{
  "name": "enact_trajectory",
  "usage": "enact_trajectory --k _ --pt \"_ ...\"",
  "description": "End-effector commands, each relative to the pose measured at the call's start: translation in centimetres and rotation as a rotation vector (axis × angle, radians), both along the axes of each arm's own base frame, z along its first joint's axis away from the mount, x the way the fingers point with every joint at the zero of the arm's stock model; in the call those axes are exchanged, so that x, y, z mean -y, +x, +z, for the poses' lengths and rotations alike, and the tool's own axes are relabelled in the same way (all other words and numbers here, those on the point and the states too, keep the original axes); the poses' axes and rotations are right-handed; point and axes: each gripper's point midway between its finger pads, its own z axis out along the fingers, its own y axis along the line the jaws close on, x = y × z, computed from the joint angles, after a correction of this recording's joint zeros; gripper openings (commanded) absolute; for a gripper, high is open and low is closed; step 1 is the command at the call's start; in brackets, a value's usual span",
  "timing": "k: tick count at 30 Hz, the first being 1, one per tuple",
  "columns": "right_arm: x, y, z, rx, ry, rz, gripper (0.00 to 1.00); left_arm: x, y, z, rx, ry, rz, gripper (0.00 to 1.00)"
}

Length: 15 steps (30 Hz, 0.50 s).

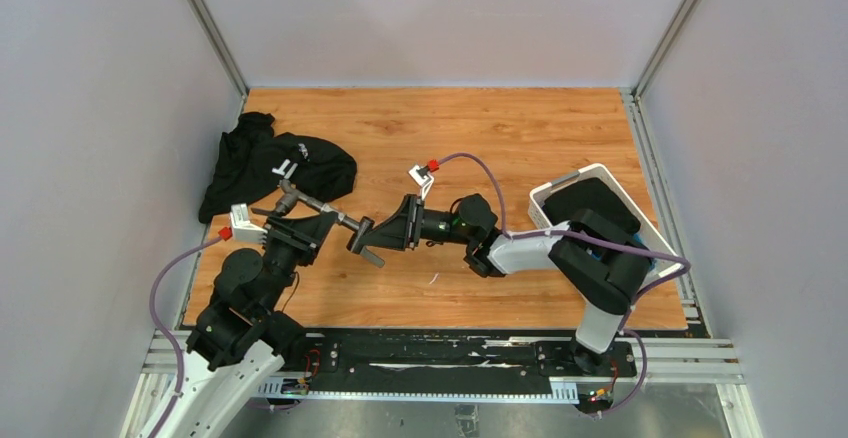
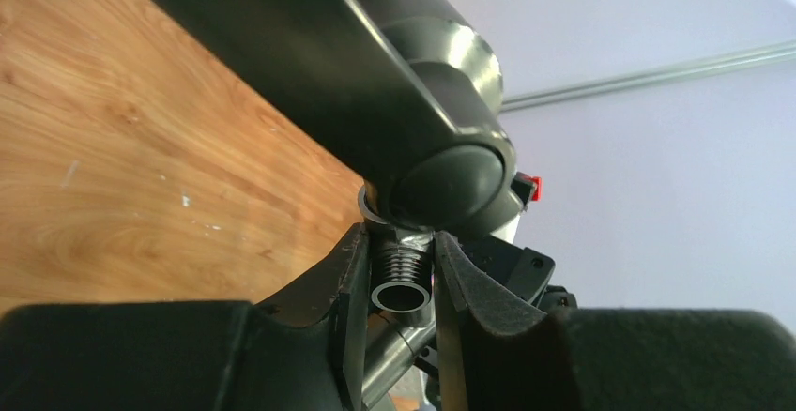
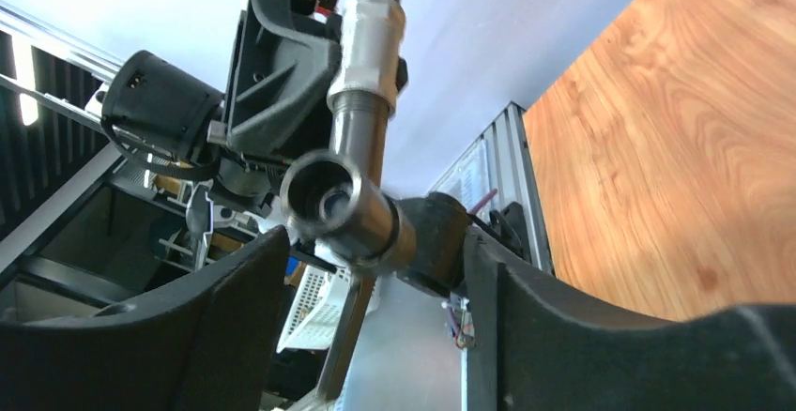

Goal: Install the water faucets
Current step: Screw the water faucet onto the adaptor.

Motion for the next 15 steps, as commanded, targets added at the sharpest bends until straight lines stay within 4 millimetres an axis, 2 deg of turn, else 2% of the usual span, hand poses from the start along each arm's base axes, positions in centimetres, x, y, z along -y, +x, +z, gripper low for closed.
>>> enact_trajectory --k 1,2,4,8,11,13,15 --pt "2.5 -1.4 2.7 -0.017 0.088 0.064 0.75 -1.4 0.3 2.0 0.071 -0.014 0.069 0.0" --pt "2.7 -1.1 1.3 -0.019 0.011 0.037 0.77 -1.5 0.2 2.0 0.069 -0.01 0.074 0.0" --pt "3.6 -0.4 -0.1 0.032 -0.089 -0.019 0.8 -1.7 0.1 1.9 0.065 -0.002 0.078 0.0" --pt "6.3 0.5 -1.8 0.253 -0.327 -0.139 0.82 -1.9 0.0 2.2 0.066 0.005 0.083 0.0" --pt "8.4 1.2 -1.5 0.647 -0.563 -0.272 0.82 -1.9 -0.1 2.2 0.057 0.015 0.084 0.0" --pt "9.5 1.7 -0.2 0.991 -0.679 -0.379 0.82 -2.1 -0.1 2.1 0.046 0.024 0.089 0.0" --pt "9.9 1.9 0.4 1.364 -0.755 -0.404 0.81 -2.1 -0.1 2.1 0.041 0.031 0.091 0.0"
